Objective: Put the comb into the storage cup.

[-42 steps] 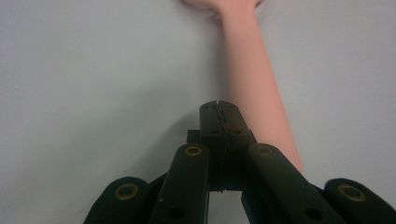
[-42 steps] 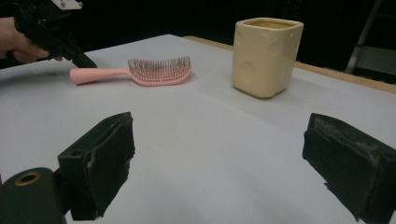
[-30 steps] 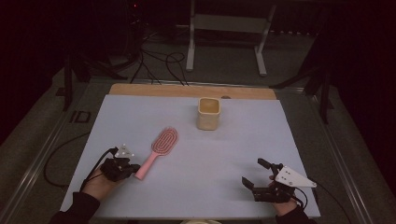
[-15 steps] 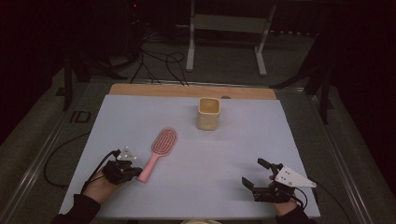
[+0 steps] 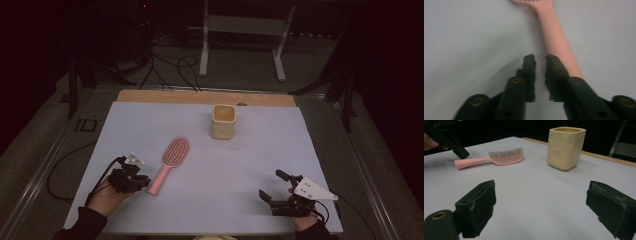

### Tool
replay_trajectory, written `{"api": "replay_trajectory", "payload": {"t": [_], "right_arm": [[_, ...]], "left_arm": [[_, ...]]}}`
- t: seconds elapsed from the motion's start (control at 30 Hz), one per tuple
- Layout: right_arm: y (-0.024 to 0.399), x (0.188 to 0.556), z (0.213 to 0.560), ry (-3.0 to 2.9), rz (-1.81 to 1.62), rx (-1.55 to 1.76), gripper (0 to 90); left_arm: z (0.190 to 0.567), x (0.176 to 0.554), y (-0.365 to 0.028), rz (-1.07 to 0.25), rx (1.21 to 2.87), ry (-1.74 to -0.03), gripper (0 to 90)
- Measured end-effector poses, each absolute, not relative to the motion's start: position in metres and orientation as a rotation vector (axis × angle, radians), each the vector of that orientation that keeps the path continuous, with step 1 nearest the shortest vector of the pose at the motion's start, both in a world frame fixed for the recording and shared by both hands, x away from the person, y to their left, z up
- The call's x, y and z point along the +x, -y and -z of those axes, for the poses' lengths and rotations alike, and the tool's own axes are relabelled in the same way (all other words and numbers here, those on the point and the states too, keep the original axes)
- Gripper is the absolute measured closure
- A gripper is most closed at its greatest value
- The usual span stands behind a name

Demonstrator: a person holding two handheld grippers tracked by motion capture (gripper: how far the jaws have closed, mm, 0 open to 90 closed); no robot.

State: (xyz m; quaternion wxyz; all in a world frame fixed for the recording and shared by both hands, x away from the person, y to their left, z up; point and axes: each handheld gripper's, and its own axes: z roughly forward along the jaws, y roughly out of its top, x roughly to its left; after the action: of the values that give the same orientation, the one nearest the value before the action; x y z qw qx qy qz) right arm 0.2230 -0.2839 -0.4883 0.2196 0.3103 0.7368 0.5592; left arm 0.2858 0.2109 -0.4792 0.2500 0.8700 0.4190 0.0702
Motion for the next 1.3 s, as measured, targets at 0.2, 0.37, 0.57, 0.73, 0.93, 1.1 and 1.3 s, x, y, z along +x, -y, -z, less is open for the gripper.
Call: {"api": "replay_trajectory", "payload": {"t": [0.2,0.37,0.57,0.73,0.93,1.1,1.3], "right_arm": [[0.284,0.223,0.488,-2.039,-1.546,0.865,8.7],[0.284,0.223,0.489,-2.041,-1.541,0.865,8.6],[0.284,0.224,0.489,-2.046,-1.539,0.866,8.7],[0.283,0.224,0.490,-2.050,-1.541,0.865,8.7],[0.283,0.224,0.490,-2.050,-1.538,0.870,8.7],[0.283,0.224,0.490,-2.051,-1.537,0.872,8.7],[0.283,0.224,0.490,-2.054,-1.539,0.873,8.7]], "left_arm": [[0.472,0.288,-0.205,-0.215,2.367,-1.147,69.1],[0.464,0.292,-0.202,-0.237,2.352,-1.171,59.3],[0.458,0.294,-0.195,-0.250,2.393,-1.157,44.0],[0.455,0.298,-0.187,-0.245,2.417,-1.169,24.0],[0.452,0.305,-0.183,-0.155,2.421,-1.183,0.3],[0.450,0.307,-0.176,-0.184,2.441,-1.197,0.2],[0.448,0.313,-0.169,-0.142,2.455,-1.217,0.2]]}}
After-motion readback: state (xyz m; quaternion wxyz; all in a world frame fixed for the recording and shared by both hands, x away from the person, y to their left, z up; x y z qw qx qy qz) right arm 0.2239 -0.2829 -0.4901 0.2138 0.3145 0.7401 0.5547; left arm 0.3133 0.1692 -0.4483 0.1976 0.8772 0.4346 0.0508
